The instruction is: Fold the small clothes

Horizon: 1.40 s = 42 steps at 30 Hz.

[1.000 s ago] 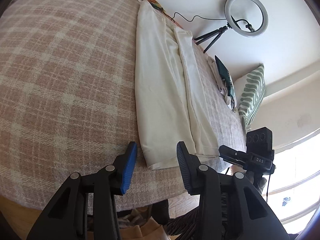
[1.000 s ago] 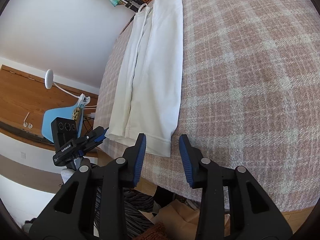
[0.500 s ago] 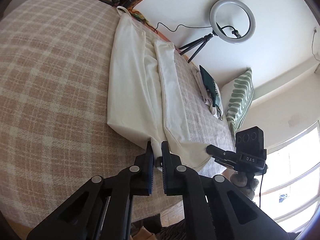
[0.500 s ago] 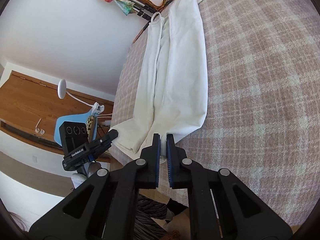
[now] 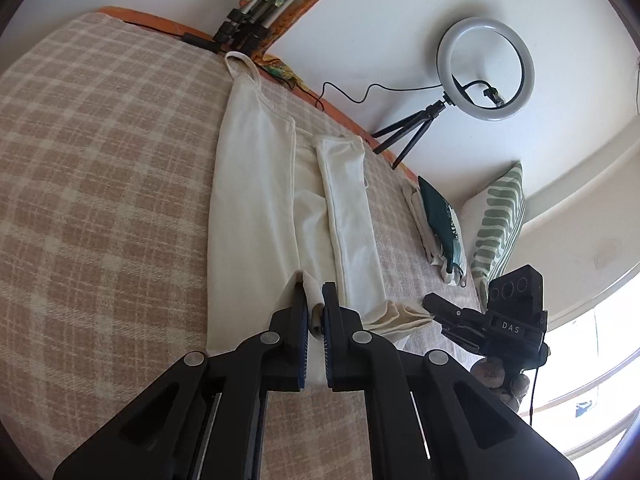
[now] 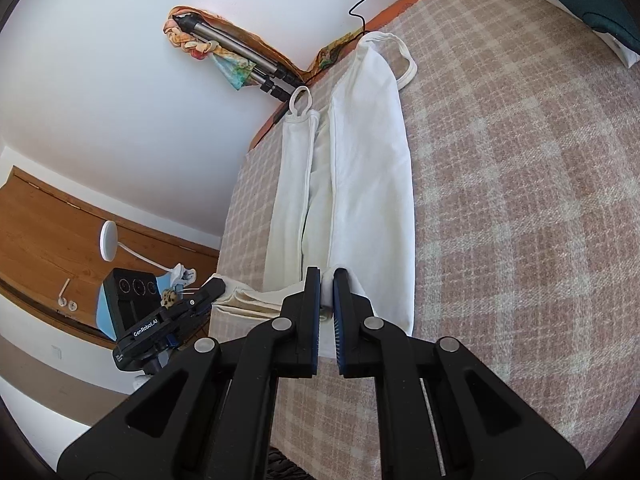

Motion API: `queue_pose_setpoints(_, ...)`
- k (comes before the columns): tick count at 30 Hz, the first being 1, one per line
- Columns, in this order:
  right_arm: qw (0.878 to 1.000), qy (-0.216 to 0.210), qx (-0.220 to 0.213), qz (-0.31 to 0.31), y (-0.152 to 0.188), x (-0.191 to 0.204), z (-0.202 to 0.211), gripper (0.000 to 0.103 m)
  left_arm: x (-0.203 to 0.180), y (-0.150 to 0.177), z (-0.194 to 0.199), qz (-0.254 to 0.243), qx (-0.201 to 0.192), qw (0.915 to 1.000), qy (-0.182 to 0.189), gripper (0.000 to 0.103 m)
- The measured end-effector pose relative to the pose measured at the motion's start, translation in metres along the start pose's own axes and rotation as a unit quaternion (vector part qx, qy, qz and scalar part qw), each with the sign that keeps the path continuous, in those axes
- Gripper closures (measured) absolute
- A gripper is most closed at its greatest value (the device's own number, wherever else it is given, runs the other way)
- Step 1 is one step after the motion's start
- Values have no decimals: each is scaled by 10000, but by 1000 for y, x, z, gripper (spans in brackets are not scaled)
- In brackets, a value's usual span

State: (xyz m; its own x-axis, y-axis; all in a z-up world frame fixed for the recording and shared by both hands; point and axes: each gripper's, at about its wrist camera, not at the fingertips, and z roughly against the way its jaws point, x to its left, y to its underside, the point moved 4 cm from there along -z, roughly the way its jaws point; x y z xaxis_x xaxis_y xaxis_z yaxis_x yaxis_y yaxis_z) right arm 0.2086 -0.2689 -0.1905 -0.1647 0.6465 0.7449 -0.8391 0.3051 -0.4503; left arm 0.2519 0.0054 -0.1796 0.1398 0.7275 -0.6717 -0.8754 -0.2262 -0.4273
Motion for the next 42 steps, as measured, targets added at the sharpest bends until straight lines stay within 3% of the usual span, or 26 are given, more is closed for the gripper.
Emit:
queue_pose_setpoints(8, 9997, 131, 130, -168, -21, -17, -30, 95, 20, -8, -18, 136, 30, 9996, -254, 98)
queue_pose_setpoints(10, 9996, 155, 125, -203, -25, -17, -29, 93, 23, -12, -17, 228, 43, 9992, -329, 94)
queue_pose_setpoints(12, 9996, 228, -11, -156, -31, -15, -21, 74, 25, -18, -9, 253, -105, 9986, -453, 92)
queue_pose_setpoints(13, 9993, 320, -184, -77, -34, -13, -14, 59, 25, -21, -2, 219, -221, 9979, -573, 89)
queue_pose_setpoints(14, 9985, 413, -348, 54, -37, -10, -7, 55, 24, -24, 6, 154, -354, 9974, -608, 89)
queue_pose_setpoints(17, 9964, 482, -557, 425, -38, 4, 8, 55, 16, -28, 26, -95, -644, 9965, -527, 89)
queue_pose_setpoints(20, 9929, 577, -545, 882, -31, 21, 9, 55, 1, -21, 32, -554, -645, 9950, -532, 89)
queue_pose_setpoints(25, 9795, 1058, -411, 1666, -13, 42, -13, 55, -15, 5, 6, -1096, -115, 9928, -462, 89)
queue_pose_setpoints(28, 9626, 1614, -507, 2117, -12, 43, -26, 55, -14, 15, -9, -1157, 123, 9918, -536, 89)
queue_pose_setpoints(31, 9620, 1693, -366, 2111, -12, 38, -39, 55, -15, 21, -18, -1292, 261, 9896, -580, 89)
queue_pose_setpoints(34, 9530, 2020, -368, 2230, -16, 30, -49, 55, -16, 27, -23, -1487, 358, 9857, -700, 89)
queue_pose_setpoints(39, 9674, 1713, -255, 1848, -28, 12, -48, 55, -14, 33, -28, -1673, 391, 9810, -900, 89)
queue_pose_setpoints(42, 9683, 1647, -210, 1868, -26, 13, -50, 55, -11, 39, -36, -1760, 513, 9781, -986, 89)
